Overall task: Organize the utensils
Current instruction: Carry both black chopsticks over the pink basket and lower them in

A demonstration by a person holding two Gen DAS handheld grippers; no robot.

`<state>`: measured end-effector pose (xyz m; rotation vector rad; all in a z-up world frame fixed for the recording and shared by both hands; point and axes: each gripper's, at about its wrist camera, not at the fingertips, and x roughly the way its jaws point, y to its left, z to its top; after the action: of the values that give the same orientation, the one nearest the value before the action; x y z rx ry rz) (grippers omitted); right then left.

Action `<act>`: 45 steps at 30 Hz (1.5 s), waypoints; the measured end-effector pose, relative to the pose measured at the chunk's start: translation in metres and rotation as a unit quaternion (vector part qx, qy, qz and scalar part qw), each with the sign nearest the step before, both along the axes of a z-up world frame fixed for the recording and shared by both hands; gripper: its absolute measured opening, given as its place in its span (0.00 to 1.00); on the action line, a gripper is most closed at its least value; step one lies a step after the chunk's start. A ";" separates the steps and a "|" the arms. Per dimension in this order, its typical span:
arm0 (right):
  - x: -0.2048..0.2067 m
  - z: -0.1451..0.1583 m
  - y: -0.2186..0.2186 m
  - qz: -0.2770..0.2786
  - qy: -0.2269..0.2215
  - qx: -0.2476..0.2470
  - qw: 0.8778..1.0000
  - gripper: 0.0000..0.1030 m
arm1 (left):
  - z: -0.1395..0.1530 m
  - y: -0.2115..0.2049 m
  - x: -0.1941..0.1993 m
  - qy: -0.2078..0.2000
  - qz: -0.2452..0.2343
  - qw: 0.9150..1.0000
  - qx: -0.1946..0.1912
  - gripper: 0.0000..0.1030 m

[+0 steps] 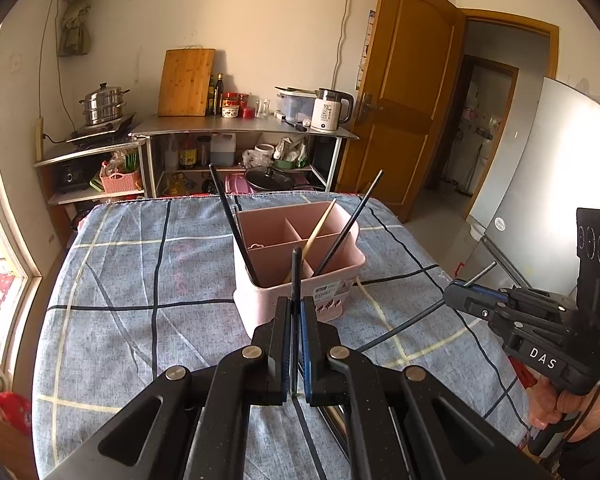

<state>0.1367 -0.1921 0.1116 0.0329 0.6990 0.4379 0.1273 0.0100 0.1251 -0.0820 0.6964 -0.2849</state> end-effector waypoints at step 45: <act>0.054 0.072 0.037 0.011 -0.099 0.019 0.995 0.05 | 0.084 0.015 0.068 -0.064 0.016 0.998 -0.009 0.04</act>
<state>0.1911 -0.1550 0.1831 0.0177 0.4972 0.4685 0.1952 0.0248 0.2088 -0.0914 0.5642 -0.2624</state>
